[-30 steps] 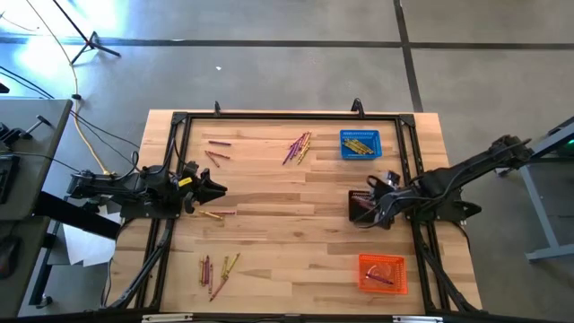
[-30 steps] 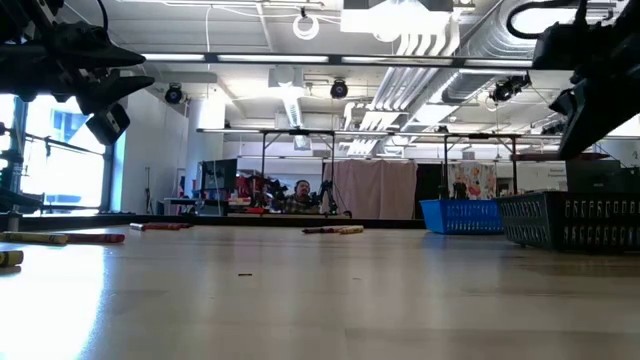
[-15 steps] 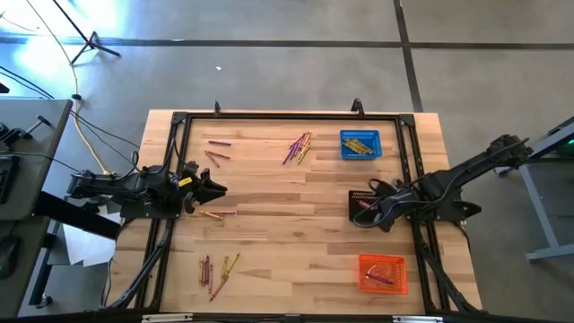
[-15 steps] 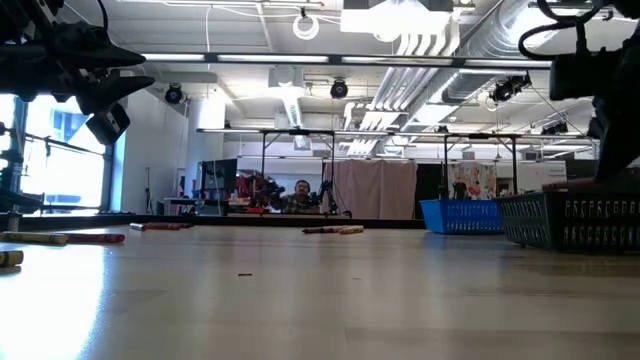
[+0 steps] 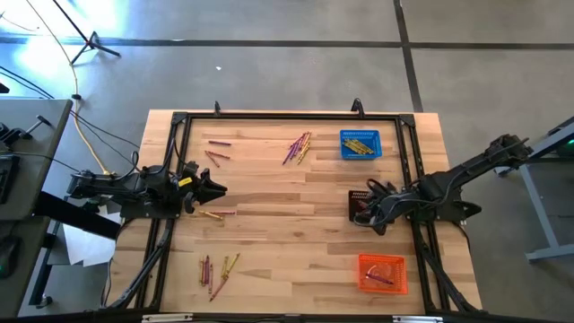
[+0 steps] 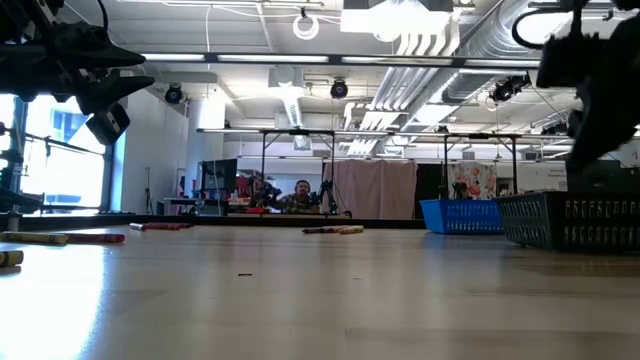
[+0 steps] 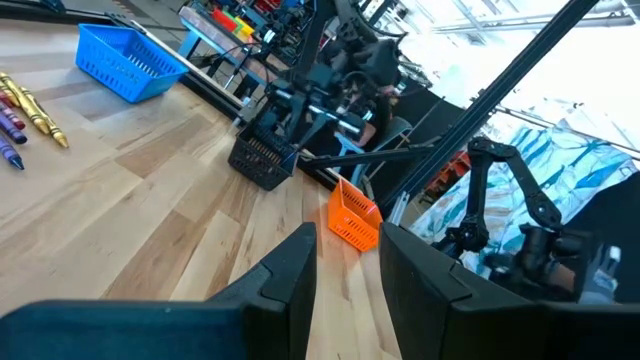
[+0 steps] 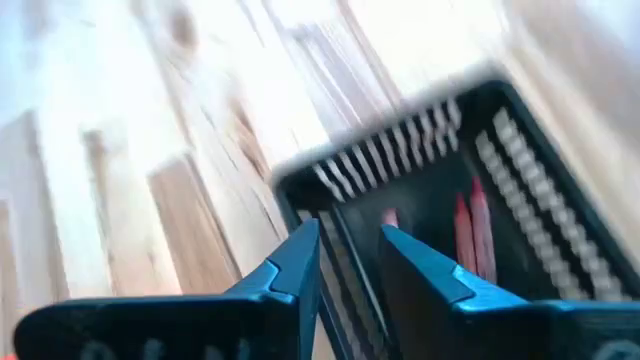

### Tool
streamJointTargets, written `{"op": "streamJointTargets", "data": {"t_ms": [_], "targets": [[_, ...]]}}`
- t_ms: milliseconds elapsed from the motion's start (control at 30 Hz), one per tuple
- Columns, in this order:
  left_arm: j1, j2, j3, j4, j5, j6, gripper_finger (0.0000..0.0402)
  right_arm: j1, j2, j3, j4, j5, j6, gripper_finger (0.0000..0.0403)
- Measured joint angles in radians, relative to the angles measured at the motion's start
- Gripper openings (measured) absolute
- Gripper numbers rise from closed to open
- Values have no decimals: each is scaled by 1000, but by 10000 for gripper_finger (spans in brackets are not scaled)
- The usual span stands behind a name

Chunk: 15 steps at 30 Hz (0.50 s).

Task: Sort crayons
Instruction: Put the yellow crayon into the blue bin

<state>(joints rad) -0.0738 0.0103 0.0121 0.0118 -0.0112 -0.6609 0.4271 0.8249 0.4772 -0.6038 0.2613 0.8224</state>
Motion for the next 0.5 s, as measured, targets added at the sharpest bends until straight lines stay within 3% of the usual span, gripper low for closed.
{"op": "streamJointTargets", "data": {"t_ms": [133,300,500], "targets": [[0,0,0,0,0,0,99,-9,31,17,187,68,-207,89],[0,0,0,0,0,0,99,-57,179,70,387,75,-453,89],[0,0,0,0,0,0,99,-123,452,252,406,42,-664,89]]}}
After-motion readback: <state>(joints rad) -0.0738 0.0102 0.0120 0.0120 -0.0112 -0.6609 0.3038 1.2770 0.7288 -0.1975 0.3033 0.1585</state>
